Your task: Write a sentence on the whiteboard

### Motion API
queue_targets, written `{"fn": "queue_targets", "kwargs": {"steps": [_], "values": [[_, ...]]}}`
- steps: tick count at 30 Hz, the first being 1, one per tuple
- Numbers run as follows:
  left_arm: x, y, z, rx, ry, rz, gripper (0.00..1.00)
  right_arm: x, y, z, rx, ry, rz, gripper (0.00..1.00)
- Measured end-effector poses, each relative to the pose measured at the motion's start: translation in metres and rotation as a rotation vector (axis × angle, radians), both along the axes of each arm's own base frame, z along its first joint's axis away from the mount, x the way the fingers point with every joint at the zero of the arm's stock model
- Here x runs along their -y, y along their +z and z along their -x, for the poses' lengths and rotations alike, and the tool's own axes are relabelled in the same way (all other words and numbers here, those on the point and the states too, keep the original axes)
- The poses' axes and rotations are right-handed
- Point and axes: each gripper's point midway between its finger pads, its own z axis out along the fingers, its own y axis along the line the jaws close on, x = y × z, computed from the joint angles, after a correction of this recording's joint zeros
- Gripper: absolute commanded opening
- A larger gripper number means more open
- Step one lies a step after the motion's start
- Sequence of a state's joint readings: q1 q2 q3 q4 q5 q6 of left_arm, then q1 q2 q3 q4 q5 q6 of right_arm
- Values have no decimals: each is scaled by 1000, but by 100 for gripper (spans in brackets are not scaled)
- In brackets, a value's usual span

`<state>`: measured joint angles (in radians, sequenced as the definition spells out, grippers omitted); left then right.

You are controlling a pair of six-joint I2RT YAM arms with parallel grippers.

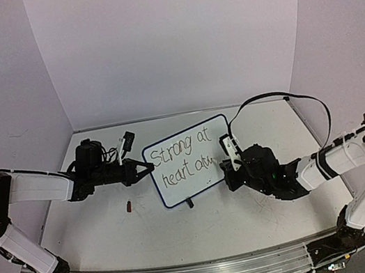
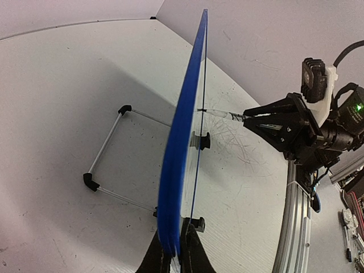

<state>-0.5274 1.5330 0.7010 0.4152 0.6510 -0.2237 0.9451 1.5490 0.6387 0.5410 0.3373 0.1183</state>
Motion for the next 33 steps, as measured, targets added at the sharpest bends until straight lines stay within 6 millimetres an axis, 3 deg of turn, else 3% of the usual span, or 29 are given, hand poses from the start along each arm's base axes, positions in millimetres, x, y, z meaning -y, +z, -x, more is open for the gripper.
{"fn": "queue_targets", "kwargs": {"steps": [10,17,33], "values": [[0,0,0,0,0,0,0,-2,14,-8,39,-20,-14,0],[0,0,0,5,-2,-2,0,5,16,2,35,6,-29,0],[0,0,0,5,-3,-2,0,14,2,0,-13,-11,-39,0]]}}
